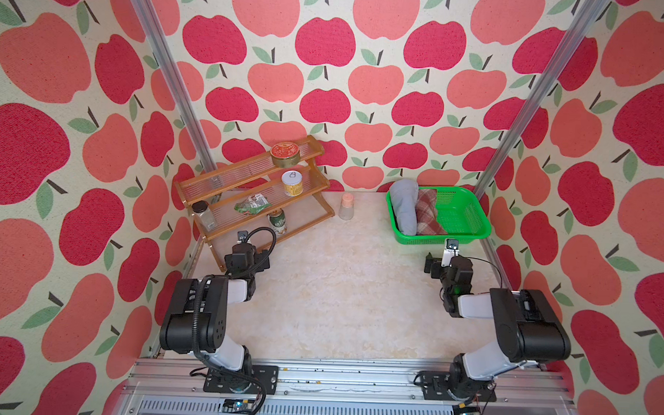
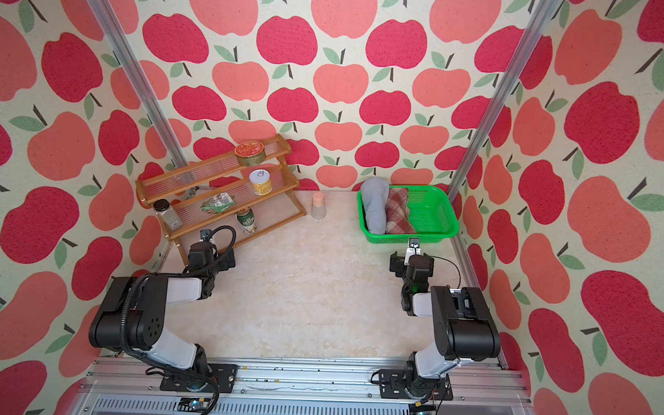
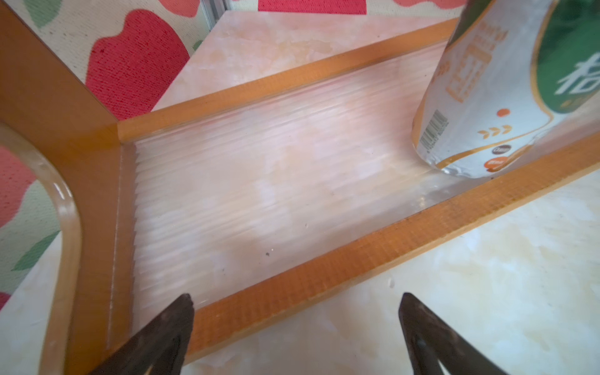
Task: Roll up the skirts
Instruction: Reset both arms
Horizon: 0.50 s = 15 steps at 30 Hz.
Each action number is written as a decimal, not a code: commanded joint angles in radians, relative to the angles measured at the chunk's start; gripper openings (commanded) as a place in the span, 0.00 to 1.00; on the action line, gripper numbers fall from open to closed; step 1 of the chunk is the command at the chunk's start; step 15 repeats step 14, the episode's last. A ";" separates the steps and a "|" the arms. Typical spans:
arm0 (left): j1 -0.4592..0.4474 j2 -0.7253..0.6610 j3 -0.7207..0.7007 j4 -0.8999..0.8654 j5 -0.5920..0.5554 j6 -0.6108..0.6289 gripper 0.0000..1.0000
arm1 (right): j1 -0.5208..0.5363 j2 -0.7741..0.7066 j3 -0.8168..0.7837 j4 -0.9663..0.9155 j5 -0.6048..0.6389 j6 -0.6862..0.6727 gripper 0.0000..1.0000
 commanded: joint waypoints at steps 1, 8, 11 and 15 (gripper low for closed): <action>-0.017 0.049 -0.088 0.322 -0.034 0.034 0.99 | -0.007 -0.013 0.016 -0.005 -0.016 -0.016 0.99; -0.003 0.010 -0.042 0.173 -0.025 0.002 1.00 | -0.007 -0.013 0.017 -0.007 -0.017 -0.015 0.99; 0.012 0.007 -0.033 0.148 0.008 -0.007 0.99 | -0.012 -0.010 0.023 -0.019 -0.029 -0.012 0.99; 0.014 0.009 -0.034 0.154 0.009 -0.007 0.99 | -0.012 -0.015 0.018 -0.012 -0.029 -0.013 0.99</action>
